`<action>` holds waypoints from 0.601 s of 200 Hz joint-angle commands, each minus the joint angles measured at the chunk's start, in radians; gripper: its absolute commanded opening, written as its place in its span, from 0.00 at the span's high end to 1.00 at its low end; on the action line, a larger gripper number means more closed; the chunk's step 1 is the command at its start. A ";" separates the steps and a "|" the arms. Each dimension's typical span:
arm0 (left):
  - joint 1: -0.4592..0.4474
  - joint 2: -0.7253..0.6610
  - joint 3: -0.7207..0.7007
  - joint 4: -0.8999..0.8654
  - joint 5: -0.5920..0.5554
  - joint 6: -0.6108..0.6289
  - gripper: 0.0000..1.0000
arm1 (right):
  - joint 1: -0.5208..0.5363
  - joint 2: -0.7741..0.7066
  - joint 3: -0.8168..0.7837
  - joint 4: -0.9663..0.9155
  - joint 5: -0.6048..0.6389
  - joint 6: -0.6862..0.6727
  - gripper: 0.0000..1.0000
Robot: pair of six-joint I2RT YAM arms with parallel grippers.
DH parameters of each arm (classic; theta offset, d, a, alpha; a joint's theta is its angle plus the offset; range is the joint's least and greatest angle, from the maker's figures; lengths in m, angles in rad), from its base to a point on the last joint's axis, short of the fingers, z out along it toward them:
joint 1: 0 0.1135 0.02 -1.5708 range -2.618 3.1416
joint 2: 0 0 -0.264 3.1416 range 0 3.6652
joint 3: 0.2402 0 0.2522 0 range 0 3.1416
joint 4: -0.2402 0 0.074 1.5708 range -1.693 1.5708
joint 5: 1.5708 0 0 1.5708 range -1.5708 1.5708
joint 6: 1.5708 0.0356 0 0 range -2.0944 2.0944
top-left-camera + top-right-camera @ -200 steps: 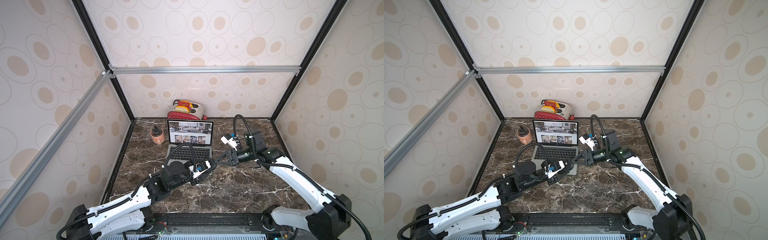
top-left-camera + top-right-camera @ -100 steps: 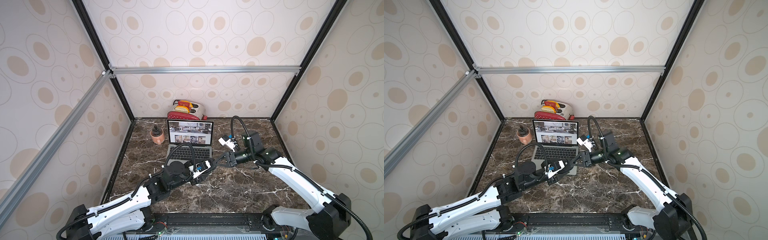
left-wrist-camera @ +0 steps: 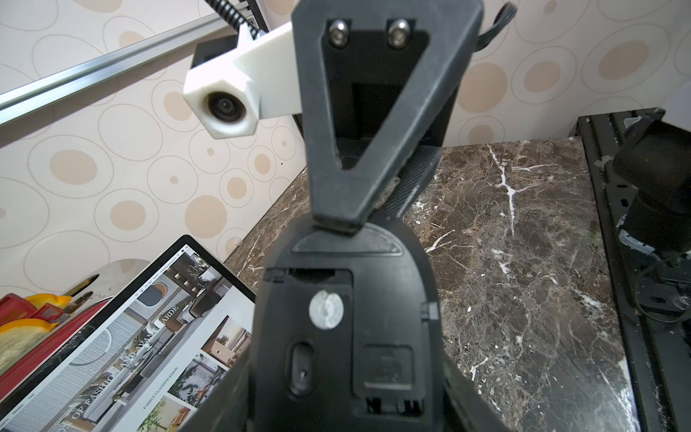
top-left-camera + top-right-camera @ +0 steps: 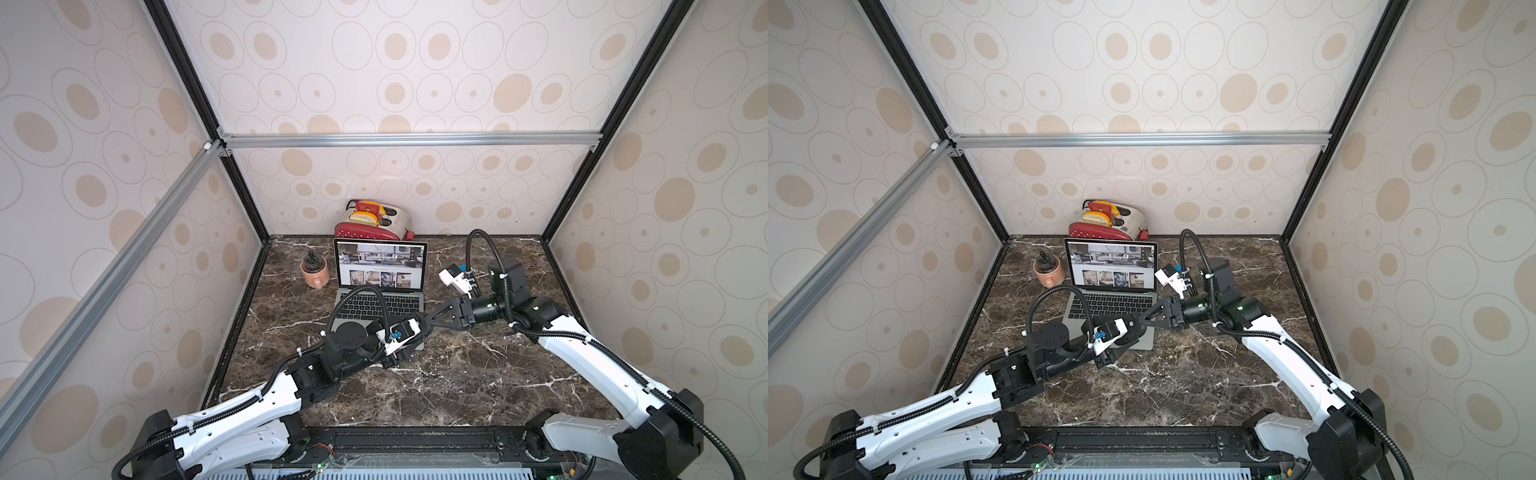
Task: Insert the wireless mouse receiver into the laptop
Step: Close the lid on the mouse.
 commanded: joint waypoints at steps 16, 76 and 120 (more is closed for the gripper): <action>0.004 -0.010 0.013 0.028 0.008 -0.006 1.00 | -0.005 -0.035 0.005 0.058 -0.038 0.030 0.55; 0.004 -0.008 0.014 0.030 0.006 -0.005 1.00 | -0.011 -0.048 -0.020 0.053 -0.037 0.035 0.59; 0.003 -0.011 0.016 0.026 0.006 -0.004 1.00 | -0.010 -0.041 -0.027 0.032 -0.032 0.023 0.64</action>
